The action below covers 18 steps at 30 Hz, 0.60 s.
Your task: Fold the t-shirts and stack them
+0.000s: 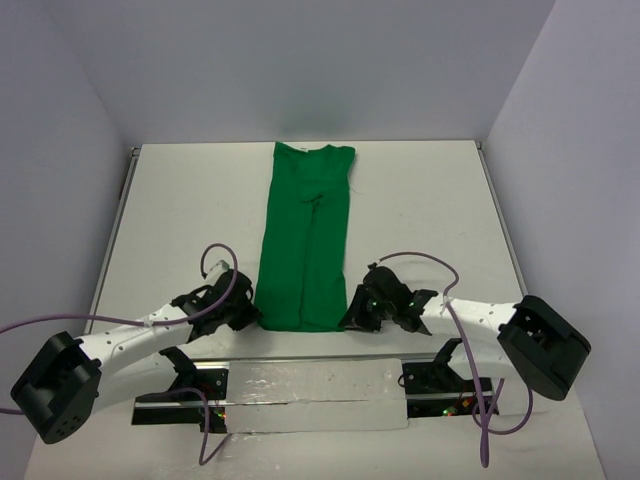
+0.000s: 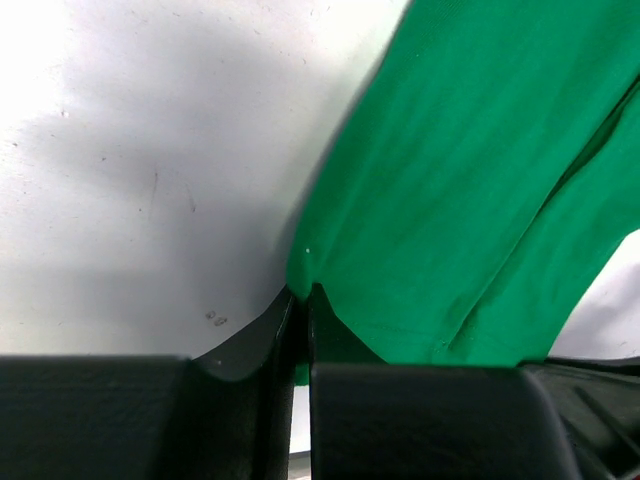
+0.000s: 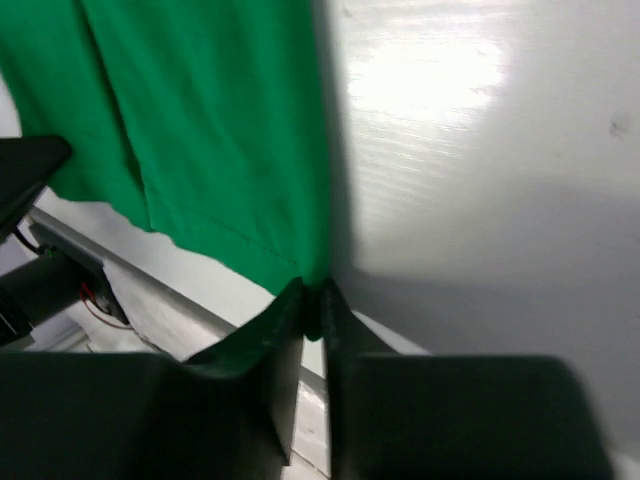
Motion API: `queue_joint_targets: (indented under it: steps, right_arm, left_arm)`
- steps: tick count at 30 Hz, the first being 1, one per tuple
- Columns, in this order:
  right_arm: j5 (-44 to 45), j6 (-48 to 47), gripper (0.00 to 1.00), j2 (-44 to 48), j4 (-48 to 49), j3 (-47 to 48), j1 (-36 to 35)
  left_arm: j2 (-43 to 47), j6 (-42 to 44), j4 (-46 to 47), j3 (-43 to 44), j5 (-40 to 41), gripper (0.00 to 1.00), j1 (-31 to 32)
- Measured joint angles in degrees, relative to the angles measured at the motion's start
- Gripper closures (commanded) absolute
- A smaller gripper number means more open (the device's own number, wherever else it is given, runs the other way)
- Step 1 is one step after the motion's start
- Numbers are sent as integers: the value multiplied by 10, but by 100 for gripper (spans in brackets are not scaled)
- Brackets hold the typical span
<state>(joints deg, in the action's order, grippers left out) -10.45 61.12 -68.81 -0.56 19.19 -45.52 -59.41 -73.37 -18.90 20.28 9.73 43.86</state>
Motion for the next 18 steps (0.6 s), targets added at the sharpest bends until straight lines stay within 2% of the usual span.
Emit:
queue_joint_targets:
  steps: [5,9,13,18]
  right_arm:
    - [28,5,91,24,-43,0,-4]
    - [84,-10,91,74,-127,32,-3]
    - [126,-41,91,77,-169,103,12]
    - [151,-86,91,26,-172,187,75]
  left_arm:
    - [0,-1,-9,5,-2,90,1]
    - [1,-3,-45,35,-3,90,4]
    - [-13,-2,-77,109,8,90,4]
    - [-105,20,-92,231,29,90,-6]
